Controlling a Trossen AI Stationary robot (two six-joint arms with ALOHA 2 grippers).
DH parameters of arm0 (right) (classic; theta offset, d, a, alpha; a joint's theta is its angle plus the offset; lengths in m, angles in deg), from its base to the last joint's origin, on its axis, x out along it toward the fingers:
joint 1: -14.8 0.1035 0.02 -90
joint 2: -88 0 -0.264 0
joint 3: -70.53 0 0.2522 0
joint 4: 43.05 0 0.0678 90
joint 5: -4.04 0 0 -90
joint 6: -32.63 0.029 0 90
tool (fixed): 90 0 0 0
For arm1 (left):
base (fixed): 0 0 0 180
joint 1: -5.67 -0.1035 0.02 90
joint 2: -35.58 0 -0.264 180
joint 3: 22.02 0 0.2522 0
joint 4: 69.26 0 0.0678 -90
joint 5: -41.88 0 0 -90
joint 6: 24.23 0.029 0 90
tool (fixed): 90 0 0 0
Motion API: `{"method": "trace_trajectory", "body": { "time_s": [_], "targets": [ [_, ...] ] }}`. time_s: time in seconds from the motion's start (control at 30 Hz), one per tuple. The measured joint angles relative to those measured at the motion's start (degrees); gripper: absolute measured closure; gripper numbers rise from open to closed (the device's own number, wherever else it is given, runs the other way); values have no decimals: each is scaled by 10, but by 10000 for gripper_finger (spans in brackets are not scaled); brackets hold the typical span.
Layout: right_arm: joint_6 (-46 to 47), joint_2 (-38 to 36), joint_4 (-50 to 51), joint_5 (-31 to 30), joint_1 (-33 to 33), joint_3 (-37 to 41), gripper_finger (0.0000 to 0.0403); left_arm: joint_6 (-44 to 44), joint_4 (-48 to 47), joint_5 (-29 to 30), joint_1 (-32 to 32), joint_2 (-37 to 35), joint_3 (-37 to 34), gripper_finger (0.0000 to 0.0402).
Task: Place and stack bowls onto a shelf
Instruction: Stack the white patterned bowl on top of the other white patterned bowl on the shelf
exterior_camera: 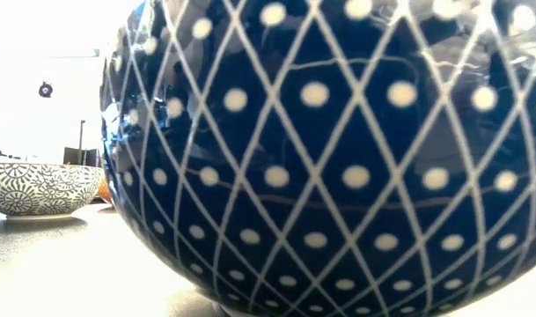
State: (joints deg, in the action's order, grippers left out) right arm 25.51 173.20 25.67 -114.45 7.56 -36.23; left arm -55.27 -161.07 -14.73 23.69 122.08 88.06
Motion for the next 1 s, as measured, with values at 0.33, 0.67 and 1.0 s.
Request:
{"method": "trace_trajectory", "body": {
  "time_s": [0.33, 0.67, 1.0],
  "targets": [
    [40, -3, 2, 13, 4, -15, 365, -50, 0, -25, 13, 0, -8, 206],
    [132, -3, 3, 184, 21, -15, 365, -331, 11, -165, 96, 0, -123, 206],
    [142, -3, 33, 185, 71, -15, 335, -606, 191, -314, 192, 0, -259, 206]
  ]
}}
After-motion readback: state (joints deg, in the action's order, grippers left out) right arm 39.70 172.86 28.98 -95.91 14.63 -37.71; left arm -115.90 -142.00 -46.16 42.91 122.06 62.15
